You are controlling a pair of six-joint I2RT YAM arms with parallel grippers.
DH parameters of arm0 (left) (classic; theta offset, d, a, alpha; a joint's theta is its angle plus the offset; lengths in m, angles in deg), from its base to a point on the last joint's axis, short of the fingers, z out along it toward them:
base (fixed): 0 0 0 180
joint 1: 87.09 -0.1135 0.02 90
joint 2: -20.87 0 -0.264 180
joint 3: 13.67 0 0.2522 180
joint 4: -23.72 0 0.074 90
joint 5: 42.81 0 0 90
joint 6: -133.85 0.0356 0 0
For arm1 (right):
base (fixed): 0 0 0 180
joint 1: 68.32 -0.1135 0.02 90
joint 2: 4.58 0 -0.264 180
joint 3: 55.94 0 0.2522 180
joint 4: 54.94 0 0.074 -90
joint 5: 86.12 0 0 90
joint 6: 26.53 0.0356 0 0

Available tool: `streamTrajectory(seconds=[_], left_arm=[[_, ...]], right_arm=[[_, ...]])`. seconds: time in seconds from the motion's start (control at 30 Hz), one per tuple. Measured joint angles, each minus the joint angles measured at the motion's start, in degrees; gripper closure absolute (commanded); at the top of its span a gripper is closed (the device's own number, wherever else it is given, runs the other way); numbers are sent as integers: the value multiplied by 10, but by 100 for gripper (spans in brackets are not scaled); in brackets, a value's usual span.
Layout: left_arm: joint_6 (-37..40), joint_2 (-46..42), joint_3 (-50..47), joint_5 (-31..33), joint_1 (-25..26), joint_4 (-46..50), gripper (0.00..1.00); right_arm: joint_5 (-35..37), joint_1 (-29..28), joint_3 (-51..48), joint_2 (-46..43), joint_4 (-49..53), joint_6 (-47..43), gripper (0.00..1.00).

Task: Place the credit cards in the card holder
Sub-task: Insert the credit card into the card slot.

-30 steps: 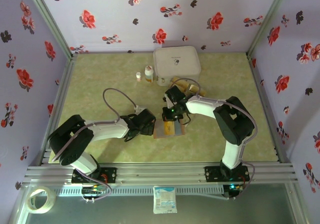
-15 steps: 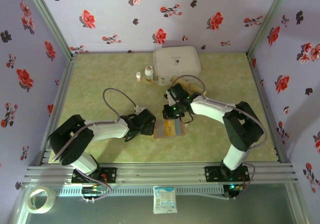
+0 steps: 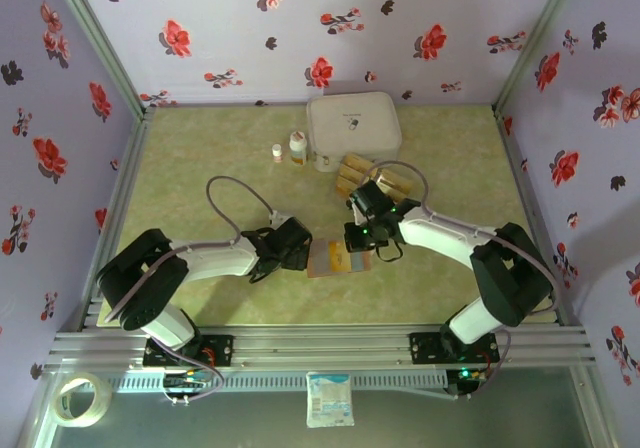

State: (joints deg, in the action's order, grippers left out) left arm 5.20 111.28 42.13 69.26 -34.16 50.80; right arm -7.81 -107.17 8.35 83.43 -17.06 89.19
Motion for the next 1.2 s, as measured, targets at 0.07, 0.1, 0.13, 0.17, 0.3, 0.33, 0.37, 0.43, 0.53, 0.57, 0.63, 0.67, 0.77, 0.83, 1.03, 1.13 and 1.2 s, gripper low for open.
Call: streamTrajectory(seconds=[0.07, 0.1, 0.13, 0.17, 0.3, 0.33, 0.37, 0.43, 0.53, 0.57, 0.63, 0.67, 0.77, 0.83, 1.03, 1.13, 1.2], left_arm=[[0, 0, 1, 0, 0, 0, 0], [0, 0, 1, 0, 0, 1, 0], [0, 1, 2, 0, 0, 1, 0], [0, 1, 2, 0, 0, 1, 0], [0, 2, 2, 0, 0, 1, 0], [0, 2, 3, 0, 0, 1, 0], [0, 3, 3, 0, 0, 0, 0], [0, 3, 3, 0, 0, 1, 0], [0, 3, 3, 0, 0, 1, 0], [0, 3, 3, 0, 0, 0, 0], [0, 4, 4, 0, 0, 0, 0], [0, 4, 4, 0, 0, 0, 0], [0, 4, 4, 0, 0, 0, 0], [0, 4, 4, 0, 0, 0, 0], [0, 5, 5, 0, 0, 0, 0], [0, 5, 5, 0, 0, 0, 0], [0, 5, 5, 0, 0, 0, 0]], right_arm=[[6, 0, -6, 0, 2, 0, 95], [9, 0, -9, 0, 3, 0, 95], [11, 0, -11, 0, 3, 0, 96], [13, 0, -13, 0, 3, 0, 96], [15, 0, -16, 2, 3, 0, 97], [15, 0, -16, 3, 2, 0, 97], [15, 0, -16, 5, 2, 0, 97], [15, 0, -17, 12, 2, 0, 97], [14, 0, -18, 19, 1, 0, 97], [14, 0, -18, 22, -1, 0, 97], [14, 0, -18, 28, -3, 0, 98], [14, 0, -18, 30, -3, 0, 98], [13, -1, -18, 35, -5, 0, 98], [12, -2, -18, 40, -8, 1, 98], [5, -5, -15, 47, -20, 4, 98], [3, -8, -13, 50, -24, 4, 98], [2, -10, -10, 53, -25, 4, 98]])
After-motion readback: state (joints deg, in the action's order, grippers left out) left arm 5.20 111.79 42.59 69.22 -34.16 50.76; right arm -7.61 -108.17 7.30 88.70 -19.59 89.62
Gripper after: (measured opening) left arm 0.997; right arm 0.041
